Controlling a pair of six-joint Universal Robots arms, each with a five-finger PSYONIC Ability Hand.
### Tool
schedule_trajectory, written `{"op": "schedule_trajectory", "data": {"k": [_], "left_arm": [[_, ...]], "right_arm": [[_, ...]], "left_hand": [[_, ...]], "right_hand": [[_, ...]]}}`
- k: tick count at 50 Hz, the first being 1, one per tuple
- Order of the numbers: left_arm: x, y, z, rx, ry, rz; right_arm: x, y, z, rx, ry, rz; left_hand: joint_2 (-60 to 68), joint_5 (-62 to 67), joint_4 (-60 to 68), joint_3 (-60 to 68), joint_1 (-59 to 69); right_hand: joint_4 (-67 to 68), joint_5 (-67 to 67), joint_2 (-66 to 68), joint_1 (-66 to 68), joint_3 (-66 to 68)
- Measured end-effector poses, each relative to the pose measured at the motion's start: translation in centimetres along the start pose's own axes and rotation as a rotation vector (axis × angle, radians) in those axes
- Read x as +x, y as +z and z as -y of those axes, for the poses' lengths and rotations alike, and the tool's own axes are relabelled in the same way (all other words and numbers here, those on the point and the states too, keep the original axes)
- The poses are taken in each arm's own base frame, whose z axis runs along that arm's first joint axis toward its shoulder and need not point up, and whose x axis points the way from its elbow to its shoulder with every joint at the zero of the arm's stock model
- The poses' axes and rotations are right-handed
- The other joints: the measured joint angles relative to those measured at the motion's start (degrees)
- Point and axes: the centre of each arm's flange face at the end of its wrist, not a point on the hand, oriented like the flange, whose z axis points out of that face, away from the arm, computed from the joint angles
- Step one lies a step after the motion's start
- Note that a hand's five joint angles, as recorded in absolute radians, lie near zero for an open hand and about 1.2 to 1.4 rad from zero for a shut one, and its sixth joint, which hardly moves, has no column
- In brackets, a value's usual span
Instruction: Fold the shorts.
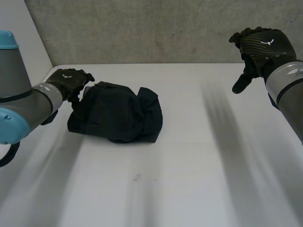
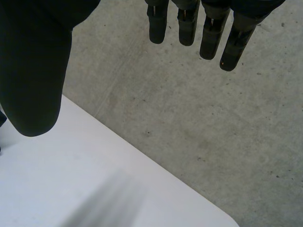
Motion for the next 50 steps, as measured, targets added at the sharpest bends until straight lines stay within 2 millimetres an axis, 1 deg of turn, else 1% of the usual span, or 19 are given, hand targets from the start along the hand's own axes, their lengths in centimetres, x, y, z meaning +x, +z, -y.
{"op": "schedule_trajectory", "data": {"k": [5, 11, 17, 24, 25, 27, 28, 31, 32, 33, 35, 36, 38, 40, 41, 42, 43, 47, 50], "left_arm": [[0.5, -2.4, -0.2, -0.016, 0.007, -0.016], [1.2, -3.2, -2.4, -0.072, 0.008, -0.032], [1.6, -2.1, -4.7, -0.081, 0.026, -0.025], [1.5, 0.6, -7.2, -0.076, 0.064, 0.003], [1.4, 1.1, -7.7, -0.077, 0.071, 0.009], [1.3, 1.7, -8.1, -0.073, 0.079, 0.016], [1.2, 2.2, -8.3, -0.067, 0.085, 0.023], [0.3, 3.5, -8.3, -0.040, 0.098, 0.070], [-0.7, 4.3, -8.2, -0.023, 0.103, 0.115], [-1.2, 4.6, -8.1, -0.016, 0.104, 0.137], [-3.4, 5.5, -7.7, 0.008, 0.107, 0.236], [-5.2, 6.0, -7.3, 0.023, 0.107, 0.314], [-6.7, 6.3, -6.9, 0.035, 0.106, 0.377], [-9.9, 6.6, -6.0, 0.060, 0.103, 0.513], [-9.9, 6.6, -6.0, 0.060, 0.103, 0.513], [-11.4, 6.5, -5.2, 0.079, 0.102, 0.573], [-11.8, 6.5, -4.8, 0.092, 0.101, 0.588], [-14.5, 5.5, 1.1, 0.291, 0.083, 0.680], [-14.2, 4.5, 4.9, 0.433, 0.060, 0.660]], "right_arm": [[0.0, 0.0, -0.2, -0.005, 0.000, 0.001], [-0.2, 0.2, -0.7, -0.016, 0.000, 0.005], [-0.6, 0.3, -1.1, -0.027, -0.001, 0.015], [-0.8, 0.3, -1.2, -0.029, -0.003, 0.021], [-0.8, 0.3, -1.2, -0.029, -0.003, 0.021], [-0.8, 0.3, -1.2, -0.030, -0.004, 0.021], [-0.8, 0.3, -1.3, -0.031, -0.006, 0.022], [-0.9, 0.4, -1.4, -0.034, -0.013, 0.023], [-0.9, 0.4, -1.5, -0.036, -0.018, 0.024], [-0.9, 0.4, -1.5, -0.036, -0.021, 0.024], [-1.0, 0.5, -1.6, -0.040, -0.029, 0.025], [-1.0, 0.5, -1.7, -0.041, -0.033, 0.025], [-1.0, 0.5, -1.7, -0.042, -0.037, 0.026], [-1.0, 0.5, -1.8, -0.044, -0.043, 0.026], [-1.0, 0.5, -1.8, -0.044, -0.043, 0.026], [-1.0, 0.4, -1.8, -0.045, -0.045, 0.026], [-1.0, 0.4, -1.8, -0.045, -0.045, 0.027], [-1.1, 0.4, -1.8, -0.045, -0.045, 0.029], [-1.3, 0.3, -1.7, -0.043, -0.046, 0.034]], "left_hand": [[0.00, 0.01, 0.00, 0.00, 0.00], [0.01, 0.01, 0.00, 0.13, 0.21], [2.39, 0.74, 0.93, 1.37, 1.21], [9.57, 7.43, 8.41, 8.91, 9.99], [17.37, 14.96, 15.88, 16.77, 18.04], [20.02, 16.90, 17.93, 19.44, 20.32], [39.66, 36.36, 38.36, 38.87, 39.77], [46.34, 42.78, 45.02, 45.51, 46.06], [57.29, 52.39, 55.94, 54.93, 52.49], [57.36, 52.39, 56.42, 54.95, 52.49], [57.36, 52.39, 56.87, 54.96, 52.49], [57.36, 52.39, 56.87, 54.96, 52.49], [57.36, 52.39, 56.87, 54.96, 52.49], [57.36, 52.39, 56.87, 54.96, 52.49], [57.36, 52.39, 56.87, 54.96, 52.49], [57.36, 52.39, 56.87, 55.06, 52.49], [57.41, 52.39, 56.96, 55.25, 52.50], [57.44, 52.39, 57.02, 55.32, 52.51], [57.48, 52.39, 57.02, 55.32, 52.77]], "right_hand": [[0.00, 0.00, 0.00, 0.00, 0.00], [0.00, 0.00, 0.00, 0.00, 0.00], [0.01, 0.00, 0.00, 0.00, 0.00], [0.00, 0.00, 0.00, 0.00, 0.00], [0.00, 0.00, 0.00, 0.00, 0.00], [0.00, 0.00, 0.00, 0.00, 0.00], [0.00, 0.00, 0.00, 0.00, 0.00], [0.00, 0.00, 0.00, 0.00, 0.00], [0.00, 0.00, 0.00, 0.00, 0.00], [0.00, 0.00, 0.00, 0.00, 0.00], [0.00, 0.00, 0.00, 0.00, 0.00], [0.00, 0.00, 0.00, 0.00, 0.00], [0.00, -0.02, 0.00, 0.00, 0.00], [0.00, 0.00, 0.00, 0.00, 0.00], [0.00, 0.00, 0.00, 0.00, 0.00], [0.00, 0.00, 0.00, 0.00, 0.00], [0.00, 0.00, 0.00, 0.00, 0.00], [0.00, 0.00, 0.00, 0.00, 0.00], [0.00, 0.00, 0.00, 0.00, 0.00]]}}
